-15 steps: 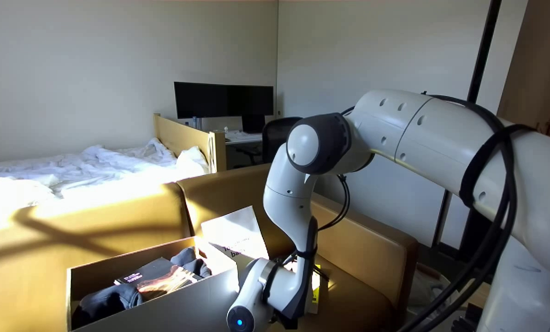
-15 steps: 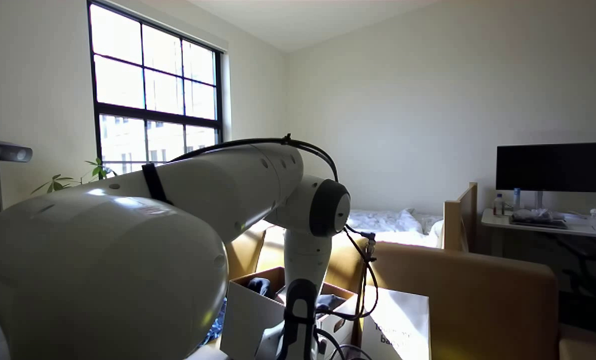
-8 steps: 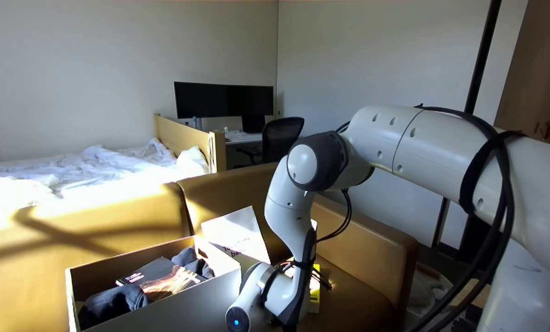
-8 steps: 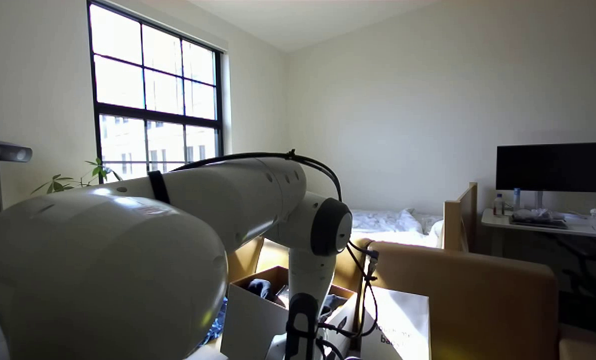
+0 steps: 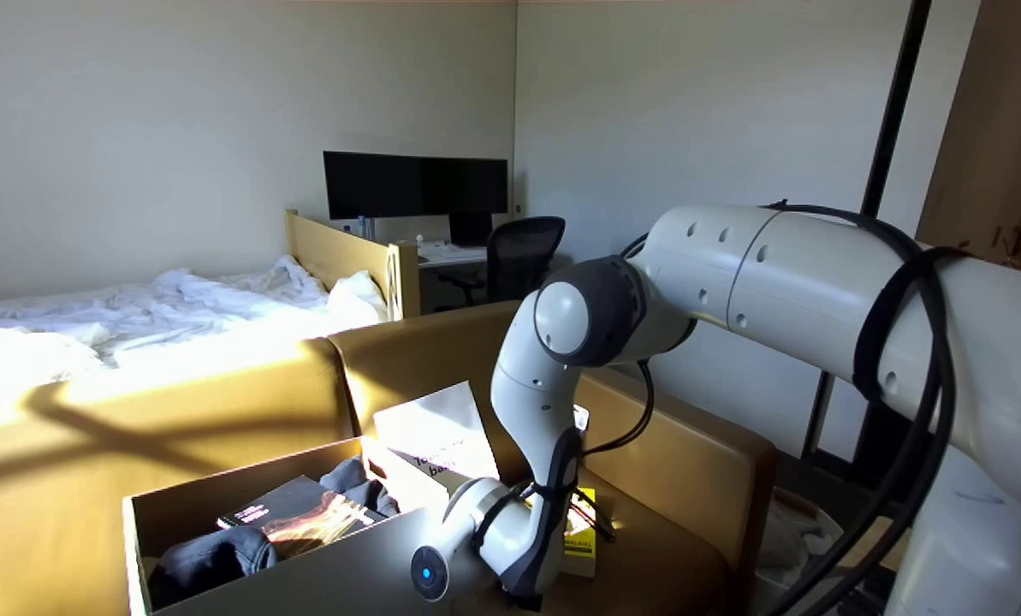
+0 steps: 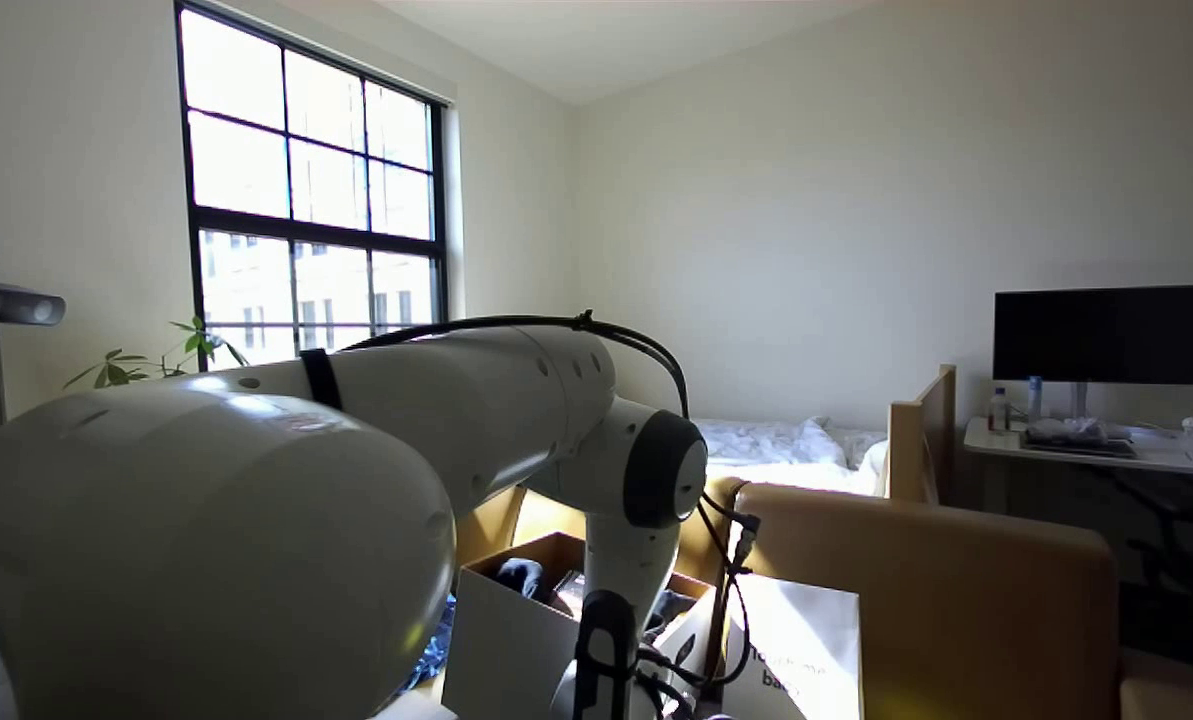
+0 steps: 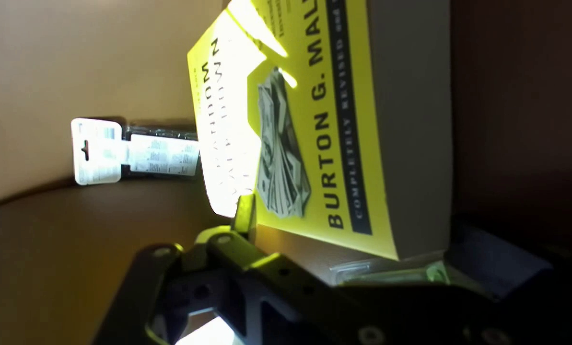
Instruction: Put the black and yellow books in the box, respectively
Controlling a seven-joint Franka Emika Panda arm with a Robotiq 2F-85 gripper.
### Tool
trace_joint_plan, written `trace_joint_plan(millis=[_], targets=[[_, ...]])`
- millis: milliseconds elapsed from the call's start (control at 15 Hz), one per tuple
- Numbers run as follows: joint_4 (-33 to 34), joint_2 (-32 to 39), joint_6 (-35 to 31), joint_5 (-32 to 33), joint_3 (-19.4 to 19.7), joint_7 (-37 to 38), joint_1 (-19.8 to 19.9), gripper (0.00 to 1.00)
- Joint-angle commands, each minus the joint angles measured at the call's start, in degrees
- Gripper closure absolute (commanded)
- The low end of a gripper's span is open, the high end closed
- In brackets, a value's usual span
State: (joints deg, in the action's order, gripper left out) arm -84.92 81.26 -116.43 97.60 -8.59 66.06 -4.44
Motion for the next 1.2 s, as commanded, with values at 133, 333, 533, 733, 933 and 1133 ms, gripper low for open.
trace_joint_plan(millis=[133, 333, 533, 733, 933, 1133], targets=[[3.29, 2.11, -7.83, -6.44, 3.69, -2.54, 5.59, 0.00], [5.48, 3.31, -13.82, -8.79, 4.66, -4.82, 7.17, 0.00], [5.02, 2.53, -15.96, -10.51, 6.64, -3.76, 6.48, 0.00], [4.05, 1.49, -15.33, -11.26, 8.45, -2.55, 5.21, 0.25], [2.94, 0.48, -13.58, -10.88, 10.07, 0.18, 3.56, 0.38], [2.54, 0.17, -13.87, -10.28, 11.36, 1.96, 2.90, 0.57]])
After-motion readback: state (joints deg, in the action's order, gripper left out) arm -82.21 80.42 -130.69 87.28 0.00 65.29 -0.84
